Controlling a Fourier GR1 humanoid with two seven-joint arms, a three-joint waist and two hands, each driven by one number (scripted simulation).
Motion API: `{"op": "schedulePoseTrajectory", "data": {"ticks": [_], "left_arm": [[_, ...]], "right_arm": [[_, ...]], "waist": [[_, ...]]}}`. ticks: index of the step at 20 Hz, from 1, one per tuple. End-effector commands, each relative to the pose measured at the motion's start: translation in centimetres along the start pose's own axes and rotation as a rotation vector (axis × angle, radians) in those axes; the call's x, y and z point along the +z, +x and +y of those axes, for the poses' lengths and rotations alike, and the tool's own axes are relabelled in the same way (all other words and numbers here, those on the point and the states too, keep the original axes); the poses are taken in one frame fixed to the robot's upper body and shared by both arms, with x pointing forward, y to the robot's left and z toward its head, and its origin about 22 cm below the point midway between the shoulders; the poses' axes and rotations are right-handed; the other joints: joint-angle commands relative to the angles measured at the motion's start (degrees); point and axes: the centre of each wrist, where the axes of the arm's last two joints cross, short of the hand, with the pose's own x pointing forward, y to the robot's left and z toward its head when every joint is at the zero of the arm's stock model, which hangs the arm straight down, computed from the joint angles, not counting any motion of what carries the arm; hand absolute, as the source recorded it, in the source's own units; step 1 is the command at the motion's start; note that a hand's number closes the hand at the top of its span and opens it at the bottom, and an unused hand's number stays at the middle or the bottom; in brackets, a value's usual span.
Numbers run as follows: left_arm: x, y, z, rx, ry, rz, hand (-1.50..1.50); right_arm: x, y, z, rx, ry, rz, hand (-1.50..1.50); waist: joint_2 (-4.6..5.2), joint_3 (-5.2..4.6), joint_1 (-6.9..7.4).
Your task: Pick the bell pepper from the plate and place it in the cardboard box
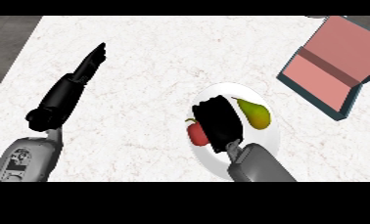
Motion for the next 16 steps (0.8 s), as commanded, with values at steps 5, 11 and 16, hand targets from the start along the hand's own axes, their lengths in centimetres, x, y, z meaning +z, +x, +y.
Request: {"op": "schedulePoseTrajectory", "data": {"ticks": [5, 11, 16], "left_arm": [[0.1, -0.2, 1.2, -0.007, 0.012, 0.015, 0.0], [1.2, -0.3, -1.2, 0.006, 0.012, 0.017, 0.0], [0.0, -0.4, 0.9, -0.005, 0.023, 0.037, 0.0]], "right_arm": [[-1.2, -2.9, -5.7, -0.116, -0.268, -0.222, 1.5], [-0.2, -6.0, -10.0, -0.106, -0.411, -0.175, 1.5], [1.8, -6.8, -12.6, -0.298, -0.595, 0.073, 1.5]], "waist": [[-0.5, -0.12, -0.92], [-0.64, -0.12, -0.95], [-0.62, -0.13, -1.97]]}}
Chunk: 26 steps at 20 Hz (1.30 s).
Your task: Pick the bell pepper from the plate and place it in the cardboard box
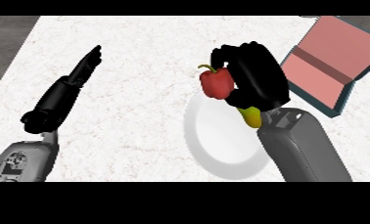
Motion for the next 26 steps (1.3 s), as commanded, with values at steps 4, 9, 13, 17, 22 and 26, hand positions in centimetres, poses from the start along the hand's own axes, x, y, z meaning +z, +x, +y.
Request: {"op": "schedulePoseTrajectory", "data": {"ticks": [4, 9, 13, 17, 22, 26], "left_arm": [[-0.2, 0.0, -1.6, 0.013, 0.009, -0.006, 0.0], [-1.3, 0.1, -1.8, -0.001, -0.006, -0.01, 0.0], [0.6, 0.3, 0.6, 0.005, -0.024, -0.004, 0.0], [-0.1, 0.2, 0.2, 0.007, 0.001, -0.021, 0.0], [0.5, 0.6, 1.3, -0.011, -0.02, -0.023, 0.0], [-0.1, 0.3, -0.5, 0.012, -0.025, -0.026, 0.0]], "right_arm": [[-2.2, -3.4, -6.4, -0.109, -0.237, 0.295, 1.5], [-2.6, -10.0, -8.6, -0.142, -0.292, 0.435, 1.5], [-3.2, -14.7, -10.5, -0.115, -0.278, 0.491, 1.5], [-2.4, -17.4, -9.8, 0.006, -0.151, 0.518, 1.5], [-0.7, -22.7, -10.4, -0.016, 0.13, 0.628, 1.5], [-0.4, -25.0, -8.9, -0.031, 0.204, 0.61, 1.5]], "waist": [[0.2, -0.01, 0.54], [0.47, 0.01, 0.62], [0.37, 0.01, 1.43], [0.31, 0.0, 0.9], [0.39, 0.01, 1.66], [0.54, 0.02, 1.58]]}}
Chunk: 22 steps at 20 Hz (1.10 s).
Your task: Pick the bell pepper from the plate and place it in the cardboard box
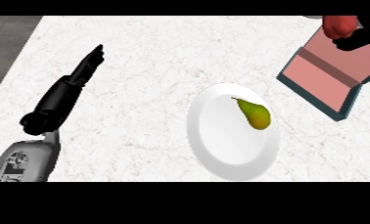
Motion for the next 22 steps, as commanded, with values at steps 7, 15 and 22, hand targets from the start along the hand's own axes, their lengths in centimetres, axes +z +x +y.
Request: {"op": "schedulePoseTrajectory", "data": {"ticks": [7, 15, 22], "left_arm": [[-0.3, 0.0, 0.3, 0.005, -0.003, -0.007, 0.0], [-1.1, -0.8, -1.4, -0.009, 0.001, 0.012, 0.0], [0.3, -0.5, 0.3, 0.003, 0.013, 0.013, 0.0]], "right_arm": [[-0.1, -8.9, 1.4, 0.058, 0.335, 0.071, -1.5], [-1.4, -7.2, 0.4, -0.225, 0.214, -0.233, -1.5], [-1.3, -9.5, -0.3, -0.976, -0.048, -0.192, -1.5]], "waist": [[0.16, 0.04, 0.29], [0.3, 0.08, -0.02], [-0.27, 0.12, -0.15]]}}
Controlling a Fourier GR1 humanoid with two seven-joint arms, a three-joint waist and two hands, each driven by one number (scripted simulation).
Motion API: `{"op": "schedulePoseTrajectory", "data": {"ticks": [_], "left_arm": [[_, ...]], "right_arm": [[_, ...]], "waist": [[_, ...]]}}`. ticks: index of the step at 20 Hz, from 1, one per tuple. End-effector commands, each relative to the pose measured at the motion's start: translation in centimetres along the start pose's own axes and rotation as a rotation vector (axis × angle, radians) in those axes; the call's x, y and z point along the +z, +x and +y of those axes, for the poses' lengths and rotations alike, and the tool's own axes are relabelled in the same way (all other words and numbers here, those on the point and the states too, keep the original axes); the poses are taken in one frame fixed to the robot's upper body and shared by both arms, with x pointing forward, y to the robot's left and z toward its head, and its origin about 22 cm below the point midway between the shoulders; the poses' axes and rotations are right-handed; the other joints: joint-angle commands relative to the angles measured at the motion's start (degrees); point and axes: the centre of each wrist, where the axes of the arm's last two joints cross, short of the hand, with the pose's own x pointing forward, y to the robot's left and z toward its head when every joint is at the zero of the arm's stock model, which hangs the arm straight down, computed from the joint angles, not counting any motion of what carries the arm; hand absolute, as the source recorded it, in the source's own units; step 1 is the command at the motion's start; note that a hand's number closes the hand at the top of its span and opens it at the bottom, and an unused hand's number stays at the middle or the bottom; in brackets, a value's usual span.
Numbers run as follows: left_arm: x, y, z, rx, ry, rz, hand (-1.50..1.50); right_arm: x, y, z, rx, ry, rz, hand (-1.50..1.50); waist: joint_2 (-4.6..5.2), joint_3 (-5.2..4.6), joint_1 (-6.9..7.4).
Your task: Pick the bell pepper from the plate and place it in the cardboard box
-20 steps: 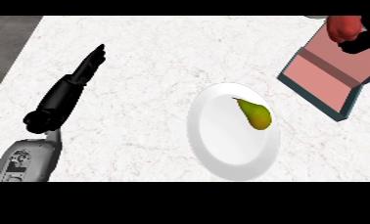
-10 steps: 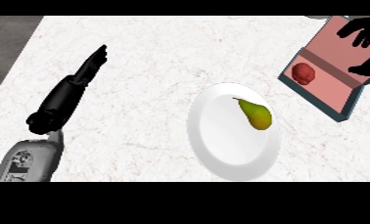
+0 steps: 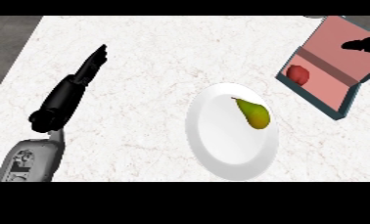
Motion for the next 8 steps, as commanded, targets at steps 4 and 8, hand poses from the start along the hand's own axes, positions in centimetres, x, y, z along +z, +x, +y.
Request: {"op": "schedulePoseTrajectory", "data": {"ticks": [4, 8], "left_arm": [[-0.5, 0.0, 0.0, -0.006, -0.001, -0.005, 0.0], [-0.3, 0.6, -0.4, 0.006, -0.025, -0.016, 0.0]], "right_arm": [[1.7, -1.6, -3.3, -0.426, -0.244, 0.035, -1.5], [4.9, -4.6, -5.1, -0.424, -0.348, 0.043, -1.5]], "waist": [[0.4, -0.11, 0.19], [1.1, 0.05, 1.83]]}}
